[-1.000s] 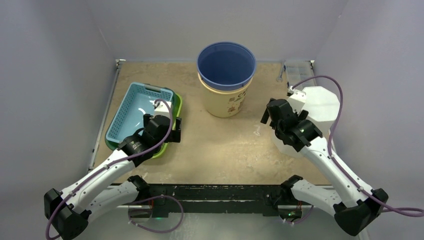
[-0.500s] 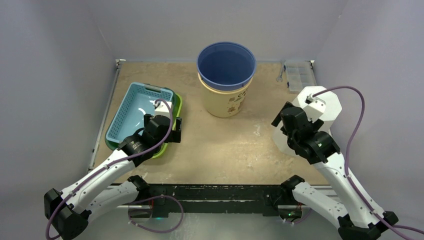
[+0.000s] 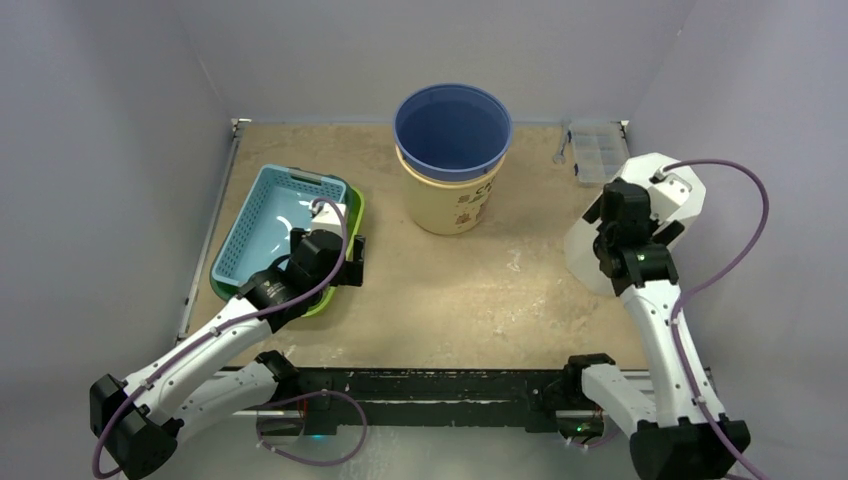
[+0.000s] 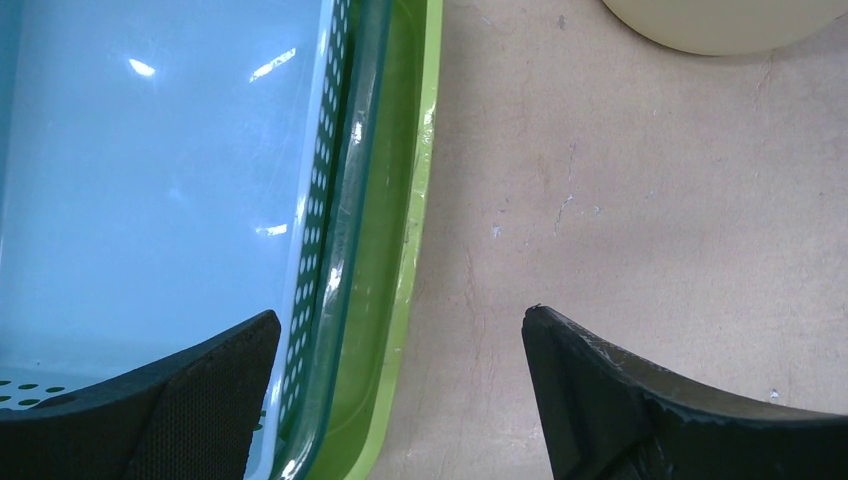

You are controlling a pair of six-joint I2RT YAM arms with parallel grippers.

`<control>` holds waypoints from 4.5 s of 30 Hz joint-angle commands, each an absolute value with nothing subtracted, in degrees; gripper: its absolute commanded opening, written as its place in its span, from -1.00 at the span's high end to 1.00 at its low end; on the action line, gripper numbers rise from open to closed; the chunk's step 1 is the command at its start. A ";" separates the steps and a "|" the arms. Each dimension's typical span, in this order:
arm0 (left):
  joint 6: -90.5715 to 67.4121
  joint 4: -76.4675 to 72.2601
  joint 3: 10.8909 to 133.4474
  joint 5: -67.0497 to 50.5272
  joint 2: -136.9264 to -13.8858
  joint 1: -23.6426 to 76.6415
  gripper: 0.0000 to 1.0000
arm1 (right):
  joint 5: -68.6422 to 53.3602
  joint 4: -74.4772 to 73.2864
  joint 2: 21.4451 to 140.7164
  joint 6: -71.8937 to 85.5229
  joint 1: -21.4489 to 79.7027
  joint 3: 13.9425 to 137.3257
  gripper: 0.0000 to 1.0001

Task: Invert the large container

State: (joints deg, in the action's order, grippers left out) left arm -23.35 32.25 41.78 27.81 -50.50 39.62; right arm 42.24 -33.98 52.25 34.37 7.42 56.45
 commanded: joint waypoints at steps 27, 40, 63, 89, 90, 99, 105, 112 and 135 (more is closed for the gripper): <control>-22.62 30.59 44.32 26.24 -52.12 39.38 -0.78 | 26.55 -23.33 60.00 24.57 0.79 61.13 -0.98; -24.26 30.85 43.77 29.61 -45.81 39.43 -0.74 | 1.42 -28.76 51.76 24.08 0.79 66.70 -0.94; -23.46 32.05 44.97 29.03 -51.82 39.44 -0.72 | -3.14 -26.08 78.91 28.67 17.38 89.08 -0.80; -23.49 32.40 45.42 30.24 -51.42 39.46 -0.70 | 0.69 -27.03 86.51 24.29 20.74 92.69 0.58; -23.69 32.55 45.44 30.84 -50.90 39.44 -0.70 | 1.07 -26.68 85.52 24.32 20.74 92.01 0.63; -27.20 34.72 45.13 39.44 -41.68 39.46 -0.70 | -6.82 -26.64 79.94 26.84 20.74 87.24 1.00; -28.74 35.47 44.75 42.72 -38.36 39.46 -0.71 | -12.98 -31.39 77.07 26.84 20.71 89.21 1.00; -28.58 35.77 45.25 42.06 -39.68 39.45 -0.71 | -3.51 -37.86 77.44 22.88 20.57 89.88 0.57; -27.86 35.33 45.22 41.36 -40.36 39.42 -0.71 | 34.88 -35.52 54.26 31.02 2.04 73.91 -0.98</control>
State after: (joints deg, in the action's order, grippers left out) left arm -27.88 35.75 43.09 40.88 -40.47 39.62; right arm 35.22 -36.82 47.77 29.69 5.85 72.64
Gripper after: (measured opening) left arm 0.853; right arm 0.987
